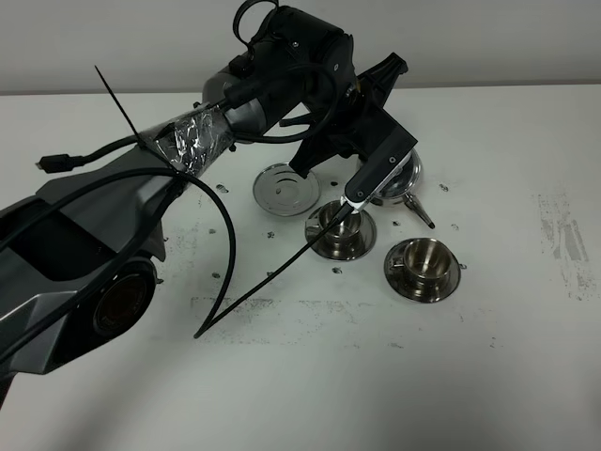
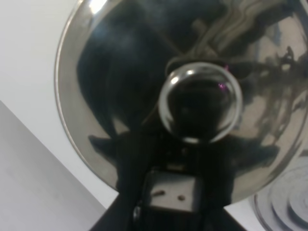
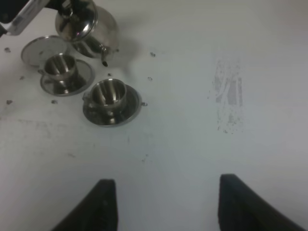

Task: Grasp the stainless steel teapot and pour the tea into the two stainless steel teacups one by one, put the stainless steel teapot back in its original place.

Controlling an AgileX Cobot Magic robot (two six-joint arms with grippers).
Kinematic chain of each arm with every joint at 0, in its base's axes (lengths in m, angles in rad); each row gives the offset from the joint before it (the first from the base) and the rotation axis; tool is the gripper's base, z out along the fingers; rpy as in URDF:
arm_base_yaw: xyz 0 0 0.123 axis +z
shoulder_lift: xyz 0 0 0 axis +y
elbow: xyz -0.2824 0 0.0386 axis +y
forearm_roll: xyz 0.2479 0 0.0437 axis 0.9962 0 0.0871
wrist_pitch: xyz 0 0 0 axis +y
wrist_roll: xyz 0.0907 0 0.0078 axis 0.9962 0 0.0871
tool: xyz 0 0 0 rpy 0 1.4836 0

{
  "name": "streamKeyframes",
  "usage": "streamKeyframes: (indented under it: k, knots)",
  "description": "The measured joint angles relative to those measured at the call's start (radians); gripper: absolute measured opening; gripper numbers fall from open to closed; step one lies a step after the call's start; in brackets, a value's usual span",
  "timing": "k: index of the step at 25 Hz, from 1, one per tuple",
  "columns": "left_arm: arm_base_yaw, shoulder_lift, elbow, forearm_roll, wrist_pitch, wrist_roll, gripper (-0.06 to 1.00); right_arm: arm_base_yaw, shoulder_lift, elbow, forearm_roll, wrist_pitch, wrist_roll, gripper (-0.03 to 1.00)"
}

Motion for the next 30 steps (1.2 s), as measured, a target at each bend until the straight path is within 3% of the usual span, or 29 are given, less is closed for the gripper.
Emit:
streamKeyframes:
  k: [30]
  knots:
    - [-0.018, 0.004, 0.000, 0.040, 0.000, 0.091, 0.19, 0.000, 0.000, 0.000, 0.001, 0.000, 0.000, 0.45]
